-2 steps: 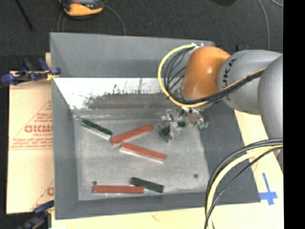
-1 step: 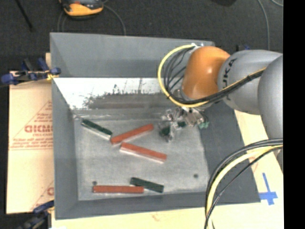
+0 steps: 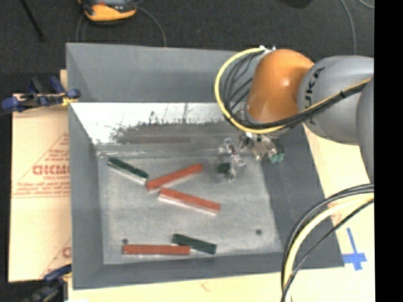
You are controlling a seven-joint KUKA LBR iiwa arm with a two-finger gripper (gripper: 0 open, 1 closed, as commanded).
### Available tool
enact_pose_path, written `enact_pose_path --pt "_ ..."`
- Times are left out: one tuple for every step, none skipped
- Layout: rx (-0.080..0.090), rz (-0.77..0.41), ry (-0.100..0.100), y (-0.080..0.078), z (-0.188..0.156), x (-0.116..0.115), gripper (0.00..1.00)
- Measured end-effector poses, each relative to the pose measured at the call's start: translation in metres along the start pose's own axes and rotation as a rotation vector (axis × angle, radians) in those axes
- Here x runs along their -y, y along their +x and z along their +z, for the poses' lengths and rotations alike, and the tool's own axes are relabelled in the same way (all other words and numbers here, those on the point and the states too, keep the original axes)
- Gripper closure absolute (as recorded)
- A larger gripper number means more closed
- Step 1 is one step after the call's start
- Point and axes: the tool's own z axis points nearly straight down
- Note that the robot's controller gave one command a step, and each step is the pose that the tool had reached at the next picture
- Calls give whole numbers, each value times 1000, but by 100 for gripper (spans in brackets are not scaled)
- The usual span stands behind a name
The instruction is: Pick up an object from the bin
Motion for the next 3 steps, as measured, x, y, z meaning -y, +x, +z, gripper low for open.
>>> enact_pose_path --pt "-2 -4 -1 2 -20 0 100" --pt "16 18 5 -1 -33 3 100" --pt "-1 39 -4 -4 -64 -8 100"
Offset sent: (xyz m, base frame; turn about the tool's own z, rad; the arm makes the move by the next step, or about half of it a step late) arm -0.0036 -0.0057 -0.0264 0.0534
